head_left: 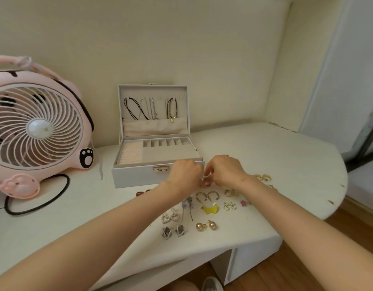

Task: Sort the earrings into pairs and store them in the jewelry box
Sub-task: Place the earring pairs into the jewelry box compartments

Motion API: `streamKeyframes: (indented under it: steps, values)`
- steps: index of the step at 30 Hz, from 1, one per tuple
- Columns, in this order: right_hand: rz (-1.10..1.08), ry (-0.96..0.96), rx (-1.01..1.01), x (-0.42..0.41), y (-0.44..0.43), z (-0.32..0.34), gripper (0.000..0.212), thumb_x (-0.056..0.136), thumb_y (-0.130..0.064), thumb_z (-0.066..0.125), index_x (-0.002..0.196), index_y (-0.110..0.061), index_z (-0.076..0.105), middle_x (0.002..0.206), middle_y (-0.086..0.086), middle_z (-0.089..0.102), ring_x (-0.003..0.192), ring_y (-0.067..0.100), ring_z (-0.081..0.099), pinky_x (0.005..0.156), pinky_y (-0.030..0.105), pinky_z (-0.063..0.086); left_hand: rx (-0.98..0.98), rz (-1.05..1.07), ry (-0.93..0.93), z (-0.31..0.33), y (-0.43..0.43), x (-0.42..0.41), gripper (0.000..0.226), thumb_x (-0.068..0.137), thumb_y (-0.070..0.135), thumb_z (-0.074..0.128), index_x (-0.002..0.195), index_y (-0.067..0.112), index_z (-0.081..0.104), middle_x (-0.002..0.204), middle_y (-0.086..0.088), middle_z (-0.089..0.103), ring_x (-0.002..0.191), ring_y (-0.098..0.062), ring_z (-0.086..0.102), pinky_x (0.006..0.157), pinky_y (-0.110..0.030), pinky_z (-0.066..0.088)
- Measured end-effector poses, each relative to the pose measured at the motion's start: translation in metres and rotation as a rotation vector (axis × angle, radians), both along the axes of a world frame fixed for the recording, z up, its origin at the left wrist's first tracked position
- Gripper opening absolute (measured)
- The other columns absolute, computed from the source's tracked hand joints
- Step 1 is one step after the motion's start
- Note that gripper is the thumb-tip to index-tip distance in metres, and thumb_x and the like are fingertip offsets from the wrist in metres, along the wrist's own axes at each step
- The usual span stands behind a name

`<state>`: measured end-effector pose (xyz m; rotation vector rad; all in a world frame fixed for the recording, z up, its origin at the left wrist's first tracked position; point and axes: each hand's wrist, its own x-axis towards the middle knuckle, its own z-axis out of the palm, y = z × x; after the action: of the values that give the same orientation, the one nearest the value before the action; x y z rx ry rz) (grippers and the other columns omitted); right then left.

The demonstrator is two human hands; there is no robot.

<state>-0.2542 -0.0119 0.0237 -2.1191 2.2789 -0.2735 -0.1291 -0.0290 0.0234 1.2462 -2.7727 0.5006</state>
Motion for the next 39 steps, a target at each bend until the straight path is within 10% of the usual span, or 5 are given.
streamKeyframes:
  steps: [16,25,32,39]
  values:
    - [0.041,-0.132,-0.062,-0.004,0.008,-0.002,0.025,0.07,-0.012,0.074,0.069,-0.028,0.054,0.082,-0.007,0.065,0.083,0.018,0.059,0.061,0.026,0.038,0.133,-0.001,0.245,-0.014,-0.009,-0.01,0.031,0.089,0.027,0.053,0.112,0.007,0.051,0.11,-0.01,0.062,0.102,-0.031,0.058,0.07,-0.033,0.038]
    - [0.116,-0.669,-0.214,0.0,0.012,0.017,0.023,0.075,0.014,0.063,0.079,-0.009,0.063,0.083,0.014,0.062,0.066,0.024,0.069,0.062,0.033,0.06,0.117,-0.057,0.561,0.012,-0.01,0.036,0.021,0.089,0.035,0.057,0.092,0.015,0.052,0.097,0.001,0.054,0.079,-0.019,0.052,0.063,-0.029,0.039]
    - [0.092,-0.287,-0.239,0.018,-0.006,0.008,0.02,0.08,-0.019,0.071,0.099,-0.016,0.062,0.093,0.002,0.048,0.088,0.021,0.053,0.074,0.027,0.041,0.139,0.202,0.838,0.008,-0.023,0.103,0.02,0.095,0.032,0.046,0.089,0.014,0.042,0.084,-0.001,0.062,0.064,-0.02,0.062,0.059,-0.036,0.045]
    - [0.028,-0.314,-0.314,0.018,-0.014,0.006,0.014,0.078,-0.019,0.073,0.085,-0.011,0.064,0.092,0.003,0.051,0.085,0.02,0.05,0.072,0.026,0.035,0.28,0.238,1.011,0.002,-0.027,0.124,0.021,0.094,0.028,0.05,0.09,0.009,0.041,0.089,-0.008,0.065,0.061,-0.02,0.068,0.074,-0.046,0.053]
